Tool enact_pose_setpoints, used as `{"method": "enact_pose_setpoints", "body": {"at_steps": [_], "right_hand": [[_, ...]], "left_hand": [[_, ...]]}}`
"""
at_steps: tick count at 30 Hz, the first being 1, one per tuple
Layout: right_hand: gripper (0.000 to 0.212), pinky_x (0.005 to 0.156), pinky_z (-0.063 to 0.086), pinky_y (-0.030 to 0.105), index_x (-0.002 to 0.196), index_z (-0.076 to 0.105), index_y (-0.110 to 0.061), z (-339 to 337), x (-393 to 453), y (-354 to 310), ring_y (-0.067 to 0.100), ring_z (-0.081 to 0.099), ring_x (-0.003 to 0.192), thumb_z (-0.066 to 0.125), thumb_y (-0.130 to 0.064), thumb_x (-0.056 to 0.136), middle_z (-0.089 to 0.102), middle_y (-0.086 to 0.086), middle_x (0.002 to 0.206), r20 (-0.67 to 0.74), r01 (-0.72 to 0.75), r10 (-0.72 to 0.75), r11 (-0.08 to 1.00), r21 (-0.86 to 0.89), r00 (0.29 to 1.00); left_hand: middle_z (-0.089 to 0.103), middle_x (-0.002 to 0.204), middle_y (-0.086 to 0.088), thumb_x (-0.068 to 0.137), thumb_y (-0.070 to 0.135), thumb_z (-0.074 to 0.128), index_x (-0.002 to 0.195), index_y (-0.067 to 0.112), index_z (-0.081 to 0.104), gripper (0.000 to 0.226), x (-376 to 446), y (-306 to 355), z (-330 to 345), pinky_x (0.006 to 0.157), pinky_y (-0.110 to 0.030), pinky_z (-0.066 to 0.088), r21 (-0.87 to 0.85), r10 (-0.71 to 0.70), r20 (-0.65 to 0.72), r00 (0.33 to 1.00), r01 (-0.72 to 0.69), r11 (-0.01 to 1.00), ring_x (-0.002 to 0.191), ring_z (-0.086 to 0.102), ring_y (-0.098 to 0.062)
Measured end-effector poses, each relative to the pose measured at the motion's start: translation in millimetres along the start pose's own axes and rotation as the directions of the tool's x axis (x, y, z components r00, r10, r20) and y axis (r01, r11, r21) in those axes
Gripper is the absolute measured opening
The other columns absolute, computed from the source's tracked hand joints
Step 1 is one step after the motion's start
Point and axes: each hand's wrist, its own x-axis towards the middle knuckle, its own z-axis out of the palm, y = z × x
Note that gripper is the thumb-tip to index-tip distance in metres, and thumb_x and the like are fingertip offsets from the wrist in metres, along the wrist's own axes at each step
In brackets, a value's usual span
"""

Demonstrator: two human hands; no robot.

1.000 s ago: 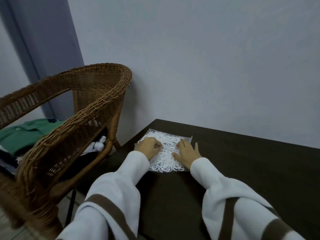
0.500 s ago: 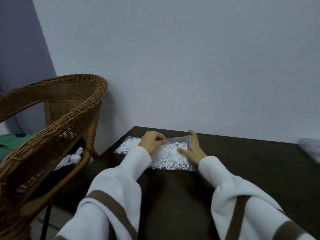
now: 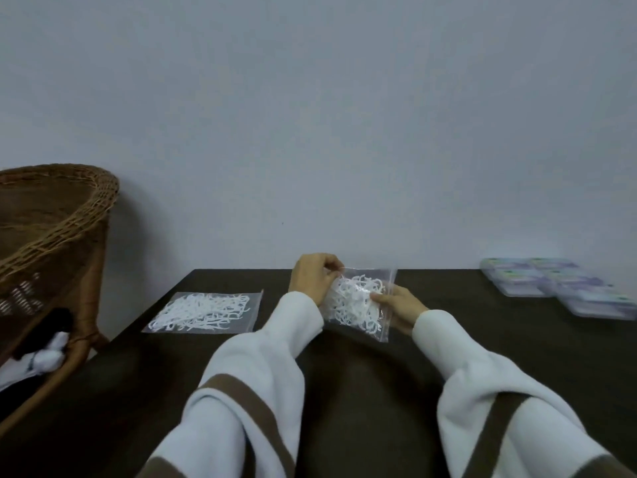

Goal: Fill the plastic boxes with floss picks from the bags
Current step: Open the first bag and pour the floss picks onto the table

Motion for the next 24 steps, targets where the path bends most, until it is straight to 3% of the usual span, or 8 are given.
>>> {"method": "enact_pose_setpoints", "body": {"at_steps": [4, 6, 10, 12, 15, 19, 24], "right_hand": [[0.034, 0.069, 0.054, 0.037, 0.127, 0.048, -0.002, -24.4, -3.4, 4.8, 0.023, 0.061, 0.084, 0.045, 0.001, 0.093, 0.063, 0.01, 0.096, -0.098, 0.046, -0.037, 0.995, 0.093, 0.994], [0.034, 0.071, 0.051, 0.037, 0.128, 0.048, -0.003, -31.3, -4.9, 8.1, 0.022, 0.06, 0.087, 0.044, 0.002, 0.094, 0.062, 0.008, 0.099, -0.131, 0.079, -0.062, 0.988, 0.13, 0.989], [0.037, 0.089, 0.045, 0.04, 0.132, 0.043, -0.001, -44.1, 0.0, 11.0, 0.03, 0.054, 0.113, 0.038, 0.004, 0.096, 0.055, 0.015, 0.125, -0.196, 0.144, -0.093, 0.953, 0.267, 0.976], [0.039, 0.081, 0.049, 0.037, 0.133, 0.042, -0.003, -47.5, 1.2, 9.9, 0.029, 0.056, 0.109, 0.037, 0.003, 0.095, 0.056, 0.015, 0.124, -0.179, 0.124, -0.07, 0.943, 0.309, 0.981], [0.037, 0.071, 0.049, 0.033, 0.129, 0.046, -0.006, -49.9, -0.5, 7.4, 0.02, 0.059, 0.092, 0.035, 0.0, 0.094, 0.061, 0.008, 0.105, -0.135, 0.083, -0.055, 0.973, 0.214, 0.989], [0.032, 0.08, 0.051, 0.034, 0.12, 0.051, -0.002, -59.8, -0.2, 9.2, 0.028, 0.059, 0.102, 0.036, 0.005, 0.093, 0.06, 0.015, 0.109, -0.142, 0.093, -0.089, 0.995, 0.024, 0.986], [0.025, 0.077, 0.055, 0.025, 0.106, 0.061, -0.002, -74.3, 0.2, 23.4, 0.018, 0.066, 0.085, 0.052, 0.009, 0.086, 0.066, 0.015, 0.102, -0.164, 0.236, -0.233, 0.972, 0.002, 0.959]], "left_hand": [[0.066, 0.116, -0.001, 0.09, 0.011, 0.059, 0.113, 0.017, 0.067, 0.025, 3.0, 17.1, 28.1, 0.095, -0.026, 0.042, 0.013, 0.021, -0.013, 1.0, -0.021, 1.0, 0.11, 0.058, -0.017], [0.063, 0.12, -0.002, 0.09, 0.01, 0.058, 0.117, 0.017, 0.065, 0.029, 1.0, 20.3, 39.4, 0.095, -0.024, 0.039, -0.016, 0.017, -0.005, 1.0, -0.017, 1.0, 0.113, 0.055, -0.017], [0.068, 0.108, -0.004, 0.086, 0.003, 0.06, 0.106, 0.012, 0.069, 0.024, -9.8, 30.0, 70.3, 0.089, -0.016, 0.046, -0.298, -0.072, 0.022, 0.997, 0.076, 0.952, 0.095, 0.06, -0.011], [0.068, 0.108, -0.003, 0.087, 0.003, 0.059, 0.104, 0.011, 0.069, 0.022, -16.6, 35.3, 86.0, 0.085, -0.014, 0.046, -0.373, -0.089, 0.091, 0.992, 0.117, 0.92, 0.093, 0.059, -0.008], [0.065, 0.113, 0.001, 0.089, 0.013, 0.06, 0.108, 0.015, 0.068, 0.021, -21.8, 35.6, 103.1, 0.094, -0.028, 0.047, -0.383, -0.071, 0.148, 0.986, 0.123, 0.915, 0.102, 0.057, -0.011], [0.061, 0.119, 0.003, 0.088, 0.02, 0.064, 0.115, 0.017, 0.064, 0.027, -21.6, 28.1, 114.1, 0.098, -0.027, 0.043, -0.333, -0.047, 0.181, 0.982, 0.107, 0.937, 0.111, 0.054, -0.01], [0.055, 0.12, 0.003, 0.09, 0.025, 0.062, 0.119, 0.018, 0.056, 0.031, -25.0, 24.3, 121.5, 0.098, -0.029, 0.043, -0.233, 0.037, 0.184, 0.982, 0.007, 0.972, 0.113, 0.05, -0.011]]}}
